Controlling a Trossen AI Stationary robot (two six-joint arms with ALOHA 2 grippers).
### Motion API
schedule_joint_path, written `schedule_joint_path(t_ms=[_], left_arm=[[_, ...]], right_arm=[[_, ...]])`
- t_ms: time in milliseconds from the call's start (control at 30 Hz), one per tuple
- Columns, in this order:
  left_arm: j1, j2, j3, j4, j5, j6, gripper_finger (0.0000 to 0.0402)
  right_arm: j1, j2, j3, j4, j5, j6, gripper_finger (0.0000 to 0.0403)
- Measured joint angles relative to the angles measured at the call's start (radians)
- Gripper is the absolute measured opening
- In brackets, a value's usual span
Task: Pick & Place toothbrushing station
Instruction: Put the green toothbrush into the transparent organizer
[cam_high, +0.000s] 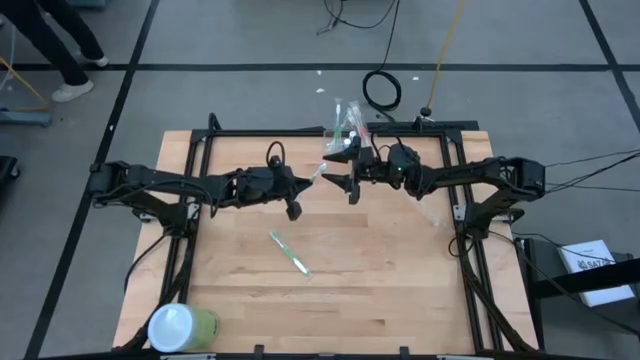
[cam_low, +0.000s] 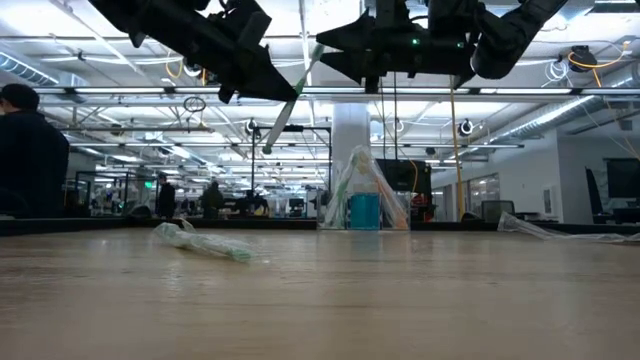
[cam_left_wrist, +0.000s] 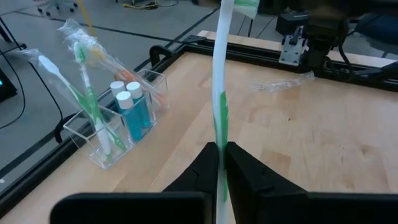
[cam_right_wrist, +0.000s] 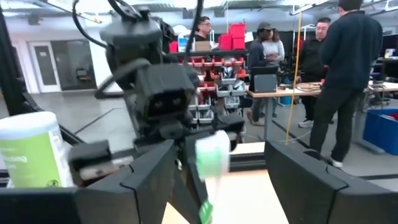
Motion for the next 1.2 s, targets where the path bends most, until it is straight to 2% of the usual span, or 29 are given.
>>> schedule_joint_path(t_ms=[167, 367, 800, 1200], left_arm=[[0.000, 0.000, 0.000, 0.014, 0.002, 0.000, 0.0008], [0.000, 0.019, 0.000, 0.081, 0.029, 0.001, 0.0016], [0.000, 0.052, -0.002, 0.110, 0.051, 0.024, 0.0012], [0.000, 0.052, -0.002, 0.093, 0.051, 0.021, 0.0012]], right_arm=[[0.000, 0.000, 0.000, -0.002, 0.002, -0.013, 0.0232], [0.000, 0.000, 0.000, -0.006, 0.001, -0.013, 0.0215], [0.000, 0.000, 0.000, -0.042, 0.001, -0.012, 0.0190], [0.000, 0.000, 0.000, -0.044, -0.005, -0.010, 0.0127]])
